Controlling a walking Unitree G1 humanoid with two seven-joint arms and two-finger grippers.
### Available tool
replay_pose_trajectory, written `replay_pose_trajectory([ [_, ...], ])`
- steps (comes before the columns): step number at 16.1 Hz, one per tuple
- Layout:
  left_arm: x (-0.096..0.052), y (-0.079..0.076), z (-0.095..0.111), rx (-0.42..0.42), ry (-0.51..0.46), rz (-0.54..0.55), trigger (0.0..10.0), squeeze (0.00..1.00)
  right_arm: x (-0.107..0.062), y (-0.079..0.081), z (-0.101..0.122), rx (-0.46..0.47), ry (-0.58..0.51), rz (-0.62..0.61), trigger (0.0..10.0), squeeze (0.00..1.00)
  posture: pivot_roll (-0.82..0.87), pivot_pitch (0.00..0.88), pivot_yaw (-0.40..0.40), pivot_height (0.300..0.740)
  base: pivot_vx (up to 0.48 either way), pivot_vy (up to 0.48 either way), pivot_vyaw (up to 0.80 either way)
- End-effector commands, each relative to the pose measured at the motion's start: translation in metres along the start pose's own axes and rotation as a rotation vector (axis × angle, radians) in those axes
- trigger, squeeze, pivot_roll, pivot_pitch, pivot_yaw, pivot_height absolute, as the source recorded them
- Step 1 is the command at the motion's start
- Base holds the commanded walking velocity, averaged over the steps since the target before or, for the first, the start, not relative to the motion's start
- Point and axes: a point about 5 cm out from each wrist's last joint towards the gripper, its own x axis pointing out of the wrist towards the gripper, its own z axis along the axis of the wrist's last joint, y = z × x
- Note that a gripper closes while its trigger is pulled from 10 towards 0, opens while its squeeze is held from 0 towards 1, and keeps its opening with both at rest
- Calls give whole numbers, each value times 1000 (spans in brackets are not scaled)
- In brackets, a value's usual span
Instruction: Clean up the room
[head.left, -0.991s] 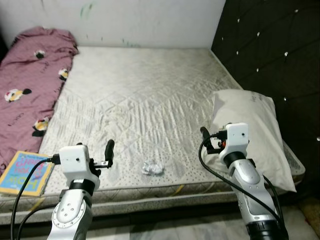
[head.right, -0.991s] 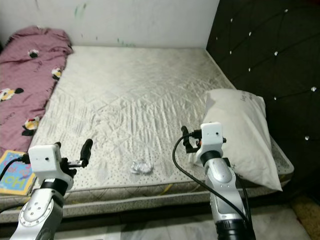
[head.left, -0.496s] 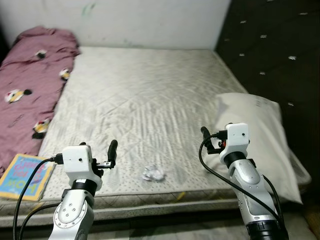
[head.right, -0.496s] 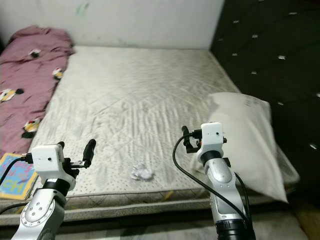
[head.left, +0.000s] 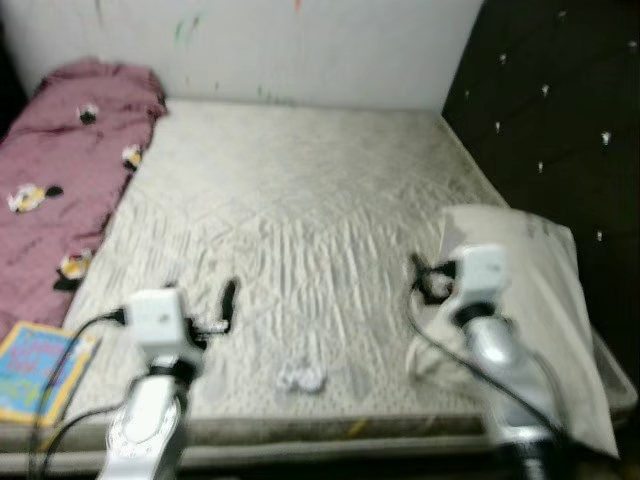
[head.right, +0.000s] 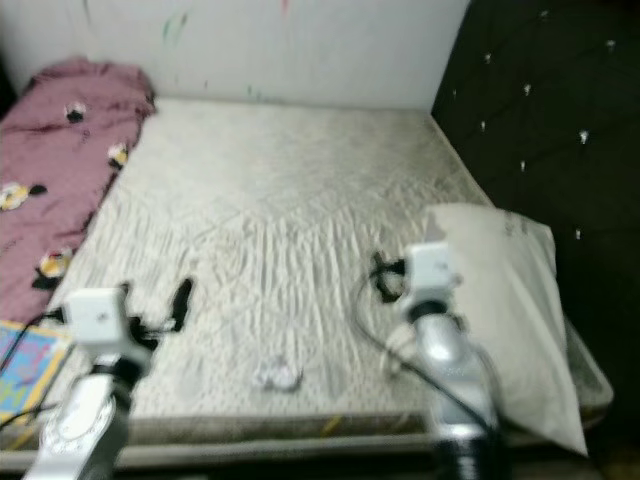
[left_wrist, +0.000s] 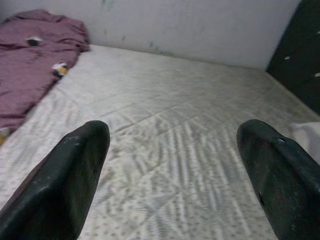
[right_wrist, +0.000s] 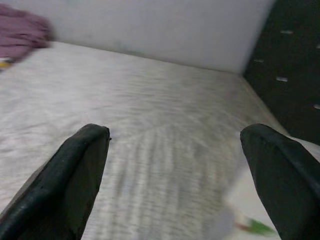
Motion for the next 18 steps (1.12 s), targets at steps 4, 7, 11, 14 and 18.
replay_pose_trajectory([
  [4, 1, 1, -1, 9, 13, 28, 10000, 0, -1, -6, -2, -1, 11, -19, 10000, 0, 19, 0, -66, 740, 0, 0, 0],
  [7, 1, 4, 0, 25, 14, 53, 10000, 0, 0, -6, -1, 3, 8, -18, 10000, 0, 19, 0, -64, 716, 0, 0, 0],
  [11, 1, 4, -1, 23, 18, 60, 10000, 0, 0, -4, -1, 7, 7, -12, 10000, 0, 20, 0, -63, 666, 0, 0, 0],
  [14, 1, 4, 0, 29, 13, 63, 10000, 0, 1, -3, 0, 7, 5, -9, 10000, 0, 20, 0, -62, 631, 0, 0, 0],
  [18, -8, 16, 1, 105, 28, 174, 10000, 0, 1, -1, 0, 2, 2, 9, 10000, 0, 27, 0, -61, 622, 0, 0, 0],
])
